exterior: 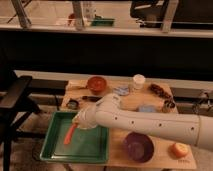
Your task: Place pepper in tray
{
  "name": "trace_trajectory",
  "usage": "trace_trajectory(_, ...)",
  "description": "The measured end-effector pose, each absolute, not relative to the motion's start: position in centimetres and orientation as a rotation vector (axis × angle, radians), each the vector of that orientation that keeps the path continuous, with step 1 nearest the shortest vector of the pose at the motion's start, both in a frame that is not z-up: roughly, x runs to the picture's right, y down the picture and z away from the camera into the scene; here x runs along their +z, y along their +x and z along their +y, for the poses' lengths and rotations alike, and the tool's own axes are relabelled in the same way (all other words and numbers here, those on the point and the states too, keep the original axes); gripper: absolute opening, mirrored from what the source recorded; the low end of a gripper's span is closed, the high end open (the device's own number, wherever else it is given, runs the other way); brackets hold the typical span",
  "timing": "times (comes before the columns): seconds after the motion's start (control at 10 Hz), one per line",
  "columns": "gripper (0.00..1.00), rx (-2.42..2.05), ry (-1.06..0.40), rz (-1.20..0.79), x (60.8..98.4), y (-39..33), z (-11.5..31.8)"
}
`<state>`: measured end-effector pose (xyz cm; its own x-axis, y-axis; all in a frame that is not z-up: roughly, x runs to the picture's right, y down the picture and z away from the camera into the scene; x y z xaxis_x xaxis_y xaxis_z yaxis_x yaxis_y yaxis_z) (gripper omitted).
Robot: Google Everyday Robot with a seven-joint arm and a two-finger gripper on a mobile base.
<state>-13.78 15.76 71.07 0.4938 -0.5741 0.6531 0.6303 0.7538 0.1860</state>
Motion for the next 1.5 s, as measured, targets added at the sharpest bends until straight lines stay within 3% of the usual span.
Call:
trace_trajectory(0.6, 0.02, -0.726, -0.089, -0.71, 72.4, -13.3, 16.3)
trace_trajectory(0.8, 0.16, -0.766, -0.096, -0.699, 72.6, -13.4, 16.7)
trace_trajectory(1.3, 0.71, -0.784, -0.103, -0.653, 73.2, -13.2, 17.4)
trace_trajectory(1.5, 0.8, -0.78, -0.099, -0.646, 73.1, -13.2, 17.3)
